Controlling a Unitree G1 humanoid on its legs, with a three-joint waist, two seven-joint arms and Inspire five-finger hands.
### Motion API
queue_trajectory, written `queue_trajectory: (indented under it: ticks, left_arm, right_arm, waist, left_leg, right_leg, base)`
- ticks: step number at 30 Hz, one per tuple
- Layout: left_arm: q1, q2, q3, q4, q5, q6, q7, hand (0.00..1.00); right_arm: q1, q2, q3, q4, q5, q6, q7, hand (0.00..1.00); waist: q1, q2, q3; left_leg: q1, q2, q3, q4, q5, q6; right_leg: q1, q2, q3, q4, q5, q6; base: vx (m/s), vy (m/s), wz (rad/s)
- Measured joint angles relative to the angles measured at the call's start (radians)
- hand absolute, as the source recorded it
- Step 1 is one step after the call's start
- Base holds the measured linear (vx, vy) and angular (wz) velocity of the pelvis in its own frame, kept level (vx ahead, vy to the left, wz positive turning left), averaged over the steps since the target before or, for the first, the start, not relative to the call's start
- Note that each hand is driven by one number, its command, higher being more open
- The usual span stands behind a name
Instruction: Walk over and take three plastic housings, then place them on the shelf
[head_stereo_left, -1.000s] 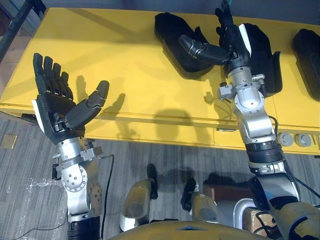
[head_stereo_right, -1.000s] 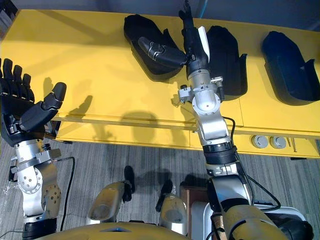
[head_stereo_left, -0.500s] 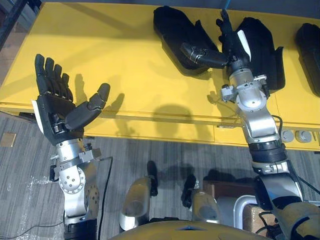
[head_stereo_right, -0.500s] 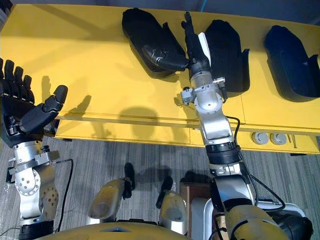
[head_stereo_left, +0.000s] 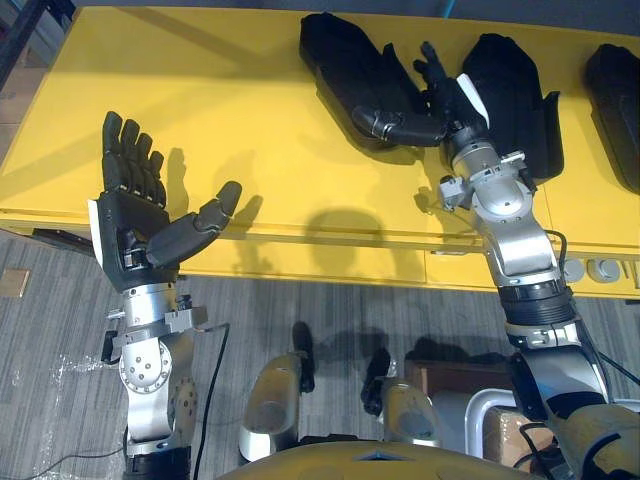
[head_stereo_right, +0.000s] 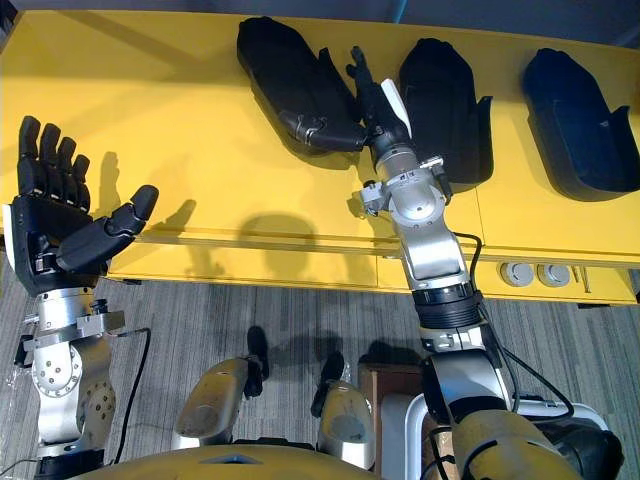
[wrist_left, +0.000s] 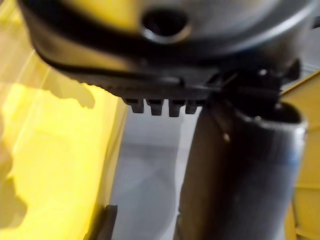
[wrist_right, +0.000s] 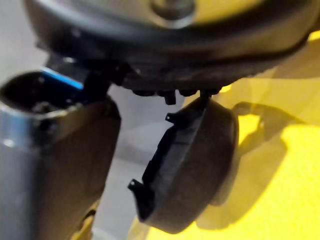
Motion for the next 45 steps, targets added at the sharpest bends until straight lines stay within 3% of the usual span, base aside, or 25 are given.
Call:
queue_trajectory:
  ticks: [8,21,30,45]
  left_arm:
    - [0.010,0.001,0.000,0.000,-0.001,0.021,-0.031,1.00]
    - [-0.010,0.039,0.000,0.000,0.005,0.021,-0.053,1.00]
    - [-0.052,0.077,-0.008,-0.003,0.009,0.021,-0.051,1.00]
    - [-0.136,0.094,-0.052,-0.014,0.011,0.069,-0.012,1.00]
  right_arm:
    - [0.001,-0.033,0.057,0.000,0.127,0.011,0.065,1.00]
    - [0.069,-0.031,0.089,-0.076,0.116,0.011,0.079,1.00]
    - [0.150,-0.020,0.106,-0.126,0.115,0.011,0.116,1.00]
    - [0.192,-0.004,0.200,-0.164,0.165,0.010,0.166,1.00]
  waist:
    - [0.000,-0.001,0.000]
    - [0.002,-0.009,-0.004]
    - [-0.001,-0.041,-0.022]
    - [-0.009,-0.042,-0.055]
  left_leg:
    - [0.022,0.001,0.001,-0.004,-0.001,-0.002]
    - [0.039,0.000,0.008,-0.016,0.001,0.000]
    - [0.067,0.006,0.026,-0.018,-0.005,-0.006]
    - [0.068,0.011,0.033,-0.015,-0.006,-0.008]
  right_leg:
    - [0.020,0.002,0.000,-0.002,-0.001,-0.001]
    - [0.037,0.006,0.003,-0.020,0.005,0.005]
    - [0.052,0.014,0.027,-0.021,0.004,0.003]
    - [0.056,0.019,0.033,-0.036,0.014,0.004]
  base:
    - [0.00,0.000,0.00]
    - [0.00,-0.004,0.00]
    - [-0.01,-0.025,-0.07]
    - [-0.01,-0.004,-0.01]
